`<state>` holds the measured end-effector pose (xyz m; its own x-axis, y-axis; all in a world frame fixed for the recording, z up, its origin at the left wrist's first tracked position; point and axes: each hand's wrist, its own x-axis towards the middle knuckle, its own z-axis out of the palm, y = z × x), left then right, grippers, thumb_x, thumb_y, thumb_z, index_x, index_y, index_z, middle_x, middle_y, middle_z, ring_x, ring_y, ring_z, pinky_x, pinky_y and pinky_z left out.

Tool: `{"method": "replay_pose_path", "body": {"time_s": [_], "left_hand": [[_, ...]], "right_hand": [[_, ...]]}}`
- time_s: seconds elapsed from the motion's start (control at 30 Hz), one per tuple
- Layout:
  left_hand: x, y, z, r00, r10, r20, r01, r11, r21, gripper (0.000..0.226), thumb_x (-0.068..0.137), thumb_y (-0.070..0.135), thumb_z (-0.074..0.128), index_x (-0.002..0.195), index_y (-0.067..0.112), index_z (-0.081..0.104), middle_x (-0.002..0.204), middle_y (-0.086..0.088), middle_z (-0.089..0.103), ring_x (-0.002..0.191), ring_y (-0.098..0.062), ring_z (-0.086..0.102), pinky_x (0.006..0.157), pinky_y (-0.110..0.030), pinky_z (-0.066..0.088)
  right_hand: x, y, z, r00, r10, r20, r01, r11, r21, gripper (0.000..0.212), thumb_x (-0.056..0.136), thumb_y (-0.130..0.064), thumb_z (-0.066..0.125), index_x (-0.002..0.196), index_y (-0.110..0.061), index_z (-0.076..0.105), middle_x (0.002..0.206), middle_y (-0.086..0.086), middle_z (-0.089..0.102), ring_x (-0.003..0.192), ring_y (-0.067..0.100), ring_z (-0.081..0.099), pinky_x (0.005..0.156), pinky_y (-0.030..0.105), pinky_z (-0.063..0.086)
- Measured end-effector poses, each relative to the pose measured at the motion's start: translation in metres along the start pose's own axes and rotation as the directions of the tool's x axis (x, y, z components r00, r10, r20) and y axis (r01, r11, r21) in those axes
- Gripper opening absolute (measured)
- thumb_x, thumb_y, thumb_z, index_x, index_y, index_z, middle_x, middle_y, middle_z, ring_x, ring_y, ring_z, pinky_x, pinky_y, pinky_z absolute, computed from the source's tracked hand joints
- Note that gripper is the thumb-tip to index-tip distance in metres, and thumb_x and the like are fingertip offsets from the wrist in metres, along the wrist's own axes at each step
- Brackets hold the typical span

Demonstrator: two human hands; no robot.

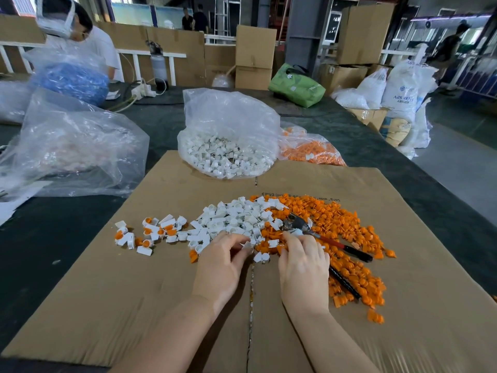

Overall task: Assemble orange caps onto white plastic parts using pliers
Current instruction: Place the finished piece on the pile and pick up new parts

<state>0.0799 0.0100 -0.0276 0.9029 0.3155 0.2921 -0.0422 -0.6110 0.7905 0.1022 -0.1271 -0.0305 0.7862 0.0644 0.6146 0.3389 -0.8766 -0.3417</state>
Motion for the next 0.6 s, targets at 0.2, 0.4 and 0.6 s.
{"method": "replay_pose_path", "body": {"time_s": [0.2, 0.4, 0.6], "left_hand": [[0.0003, 0.0082, 0.0084, 0.997, -0.081, 0.017, 0.083, 0.988, -0.127, 0.021, 0.087, 0.023, 0.067, 0.075, 0.039, 0.058, 0.079, 0.015, 0.062, 0.077, 0.002, 0.057, 0.065, -0.001, 0.036], [0.0015, 0.0039, 0.0082, 0.991, -0.121, 0.052, 0.130, 0.960, -0.249, 0.017, 0.086, 0.022, 0.067, 0.074, 0.031, 0.061, 0.065, 0.015, 0.060, 0.063, 0.004, 0.053, 0.058, -0.007, 0.038], [-0.0005, 0.0005, 0.0067, 0.993, -0.098, 0.064, 0.111, 0.964, -0.240, 0.016, 0.086, 0.023, 0.066, 0.075, 0.030, 0.058, 0.065, 0.022, 0.058, 0.062, 0.004, 0.052, 0.058, -0.008, 0.038]], "right_hand": [[0.0010, -0.0014, -0.0030, 1.000, -0.018, 0.009, 0.017, 0.997, 0.070, 0.020, 0.070, 0.000, 0.079, 0.086, -0.005, 0.069, 0.082, 0.011, 0.060, 0.073, 0.031, 0.058, 0.065, 0.043, 0.050], [-0.0006, -0.0017, -0.0058, 0.993, -0.114, 0.030, 0.107, 0.981, 0.160, 0.021, 0.078, 0.002, 0.070, 0.097, -0.008, 0.068, 0.087, 0.006, 0.063, 0.082, 0.028, 0.060, 0.072, 0.042, 0.050], [0.0004, -0.0017, -0.0100, 0.987, -0.158, -0.025, 0.159, 0.955, 0.250, 0.009, 0.077, -0.003, 0.074, 0.080, -0.008, 0.066, 0.078, 0.003, 0.061, 0.072, 0.023, 0.056, 0.069, 0.034, 0.047]]}}
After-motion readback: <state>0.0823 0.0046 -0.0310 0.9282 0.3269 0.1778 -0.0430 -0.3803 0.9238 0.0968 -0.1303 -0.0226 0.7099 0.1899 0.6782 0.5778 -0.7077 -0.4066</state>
